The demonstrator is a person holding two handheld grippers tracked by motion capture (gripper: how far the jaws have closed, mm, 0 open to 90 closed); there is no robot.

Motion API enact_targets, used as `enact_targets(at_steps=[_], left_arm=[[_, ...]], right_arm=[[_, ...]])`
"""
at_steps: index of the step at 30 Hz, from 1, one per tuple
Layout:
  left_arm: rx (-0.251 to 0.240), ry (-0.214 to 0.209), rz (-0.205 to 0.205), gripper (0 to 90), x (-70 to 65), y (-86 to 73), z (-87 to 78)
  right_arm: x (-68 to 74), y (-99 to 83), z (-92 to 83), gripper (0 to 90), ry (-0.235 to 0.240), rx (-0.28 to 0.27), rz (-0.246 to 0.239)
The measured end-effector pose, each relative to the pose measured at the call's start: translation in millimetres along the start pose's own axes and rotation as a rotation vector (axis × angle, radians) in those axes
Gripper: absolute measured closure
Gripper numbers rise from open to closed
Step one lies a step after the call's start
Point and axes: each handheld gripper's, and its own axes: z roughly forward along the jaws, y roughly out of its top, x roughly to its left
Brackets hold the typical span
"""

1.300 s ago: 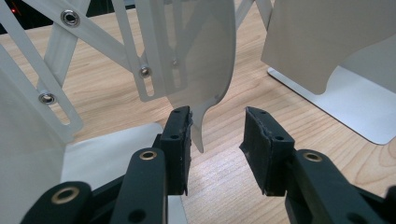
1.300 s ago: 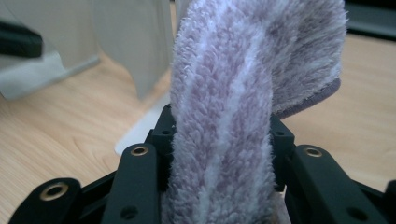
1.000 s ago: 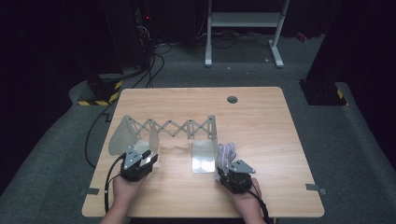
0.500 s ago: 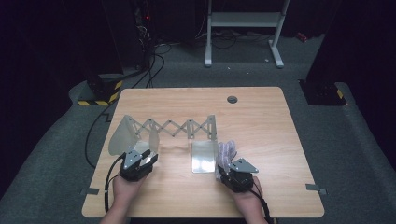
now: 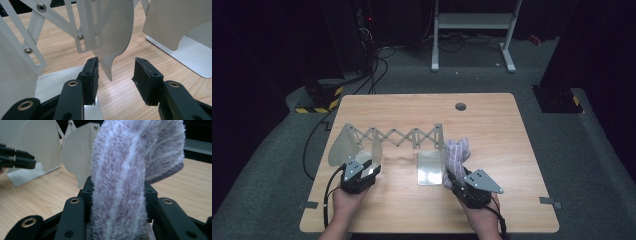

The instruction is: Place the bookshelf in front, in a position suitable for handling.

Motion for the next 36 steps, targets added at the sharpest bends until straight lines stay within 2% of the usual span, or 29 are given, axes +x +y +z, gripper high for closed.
enact_targets(at_steps=[8,20,23,28,32,36], left_arm=[[-0.001,-0.005,0.002,54.6,-0.3,-0.1,0.3],[0.002,-0.013,0.006,54.3,-1.9,-0.5,1.0],[0.007,-0.014,0.002,54.3,-2.8,-1.5,0.9],[0.002,-0.017,0.005,54.3,-4.4,-1.4,-0.1],[0.009,-0.025,0.010,54.1,-4.4,-2.2,1.6],[0.009,-0.028,0.009,54.0,-4.1,-2.6,1.7]], right_arm=[[-7.8,-25.9,29.9,59.5,0.023,0.130,0.033],[-11.8,-55.1,62.7,59.3,0.028,0.305,0.025],[-14.2,-55.3,62.9,59.2,0.037,0.310,0.021],[-24.6,-47.0,63.5,59.4,-0.014,0.265,0.043],[-33.0,-40.3,77.6,59.3,-0.015,0.287,0.043],[-34.6,-37.7,92.3,59.5,0.000,0.304,0.037]])
